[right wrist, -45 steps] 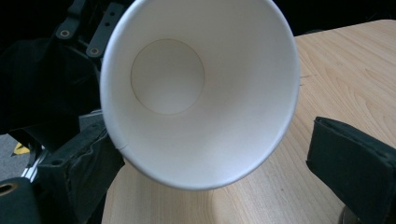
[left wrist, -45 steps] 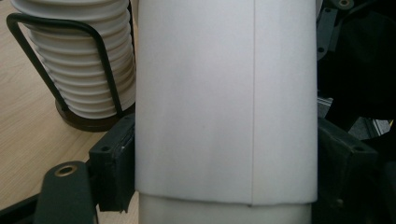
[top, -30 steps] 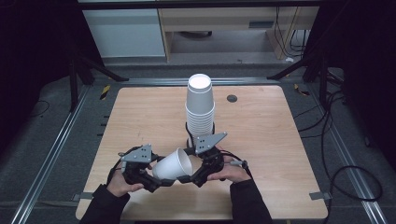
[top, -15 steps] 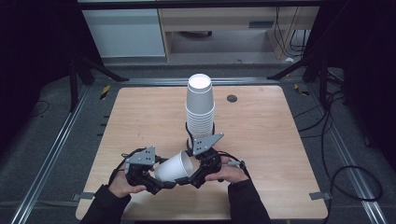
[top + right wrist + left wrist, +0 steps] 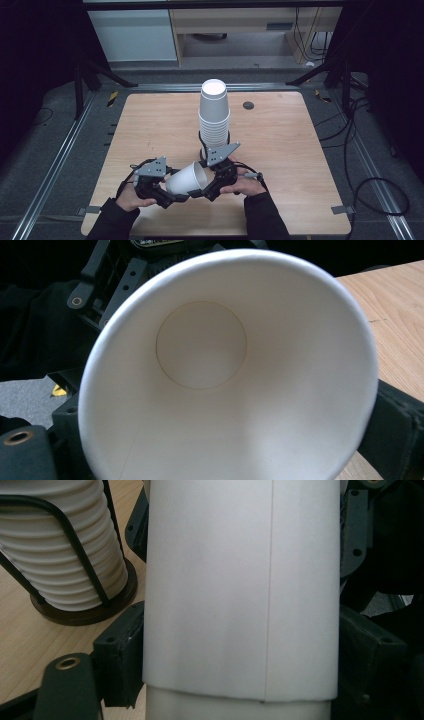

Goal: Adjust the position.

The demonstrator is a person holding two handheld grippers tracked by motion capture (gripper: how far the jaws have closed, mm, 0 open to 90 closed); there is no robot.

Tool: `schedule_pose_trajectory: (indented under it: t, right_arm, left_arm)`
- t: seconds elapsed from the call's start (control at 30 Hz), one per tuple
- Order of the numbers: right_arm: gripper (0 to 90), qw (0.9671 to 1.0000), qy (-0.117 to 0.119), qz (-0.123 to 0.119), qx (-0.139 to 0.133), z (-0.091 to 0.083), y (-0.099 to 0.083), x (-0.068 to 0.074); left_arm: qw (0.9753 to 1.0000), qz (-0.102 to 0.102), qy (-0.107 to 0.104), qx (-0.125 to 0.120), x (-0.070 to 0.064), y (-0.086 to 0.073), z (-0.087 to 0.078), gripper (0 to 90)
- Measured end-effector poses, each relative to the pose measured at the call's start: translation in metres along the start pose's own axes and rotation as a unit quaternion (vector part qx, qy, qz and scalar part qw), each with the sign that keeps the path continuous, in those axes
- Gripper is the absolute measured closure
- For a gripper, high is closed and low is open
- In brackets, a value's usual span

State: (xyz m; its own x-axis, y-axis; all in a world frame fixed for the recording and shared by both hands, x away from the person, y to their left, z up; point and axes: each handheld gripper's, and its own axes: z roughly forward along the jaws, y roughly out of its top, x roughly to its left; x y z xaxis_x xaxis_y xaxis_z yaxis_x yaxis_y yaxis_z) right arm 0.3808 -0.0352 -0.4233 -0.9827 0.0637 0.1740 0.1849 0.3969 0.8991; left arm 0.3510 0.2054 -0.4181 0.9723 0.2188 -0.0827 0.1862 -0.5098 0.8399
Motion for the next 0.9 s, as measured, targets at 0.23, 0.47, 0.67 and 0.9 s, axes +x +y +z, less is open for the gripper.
schedule_pose_trajectory:
  t: [0.23,0.47,0.67,0.9]
  right_arm:
    - [7.4,0.9999,-0.009,-0.003,-0.007,-0.004,0.002,0.000]
    - [7.3,0.9997,-0.022,-0.011,0.003,-0.011,0.008,-0.002]
    - [7.1,0.9981,-0.041,-0.025,0.039,-0.021,0.021,-0.004]
    - [7.0,0.9888,-0.062,-0.047,0.128,-0.013,0.034,-0.007]
  left_arm:
    - [0.9999,-0.004,0.010,-0.005,0.001,0.000,-0.003,18.9]
    - [0.9996,-0.006,0.025,0.014,0.002,-0.001,-0.005,16.0]
    - [0.9984,-0.013,0.039,0.040,0.008,-0.005,-0.006,14.0]
    - [0.9964,-0.013,0.051,0.066,0.010,-0.008,0.000,12.5]
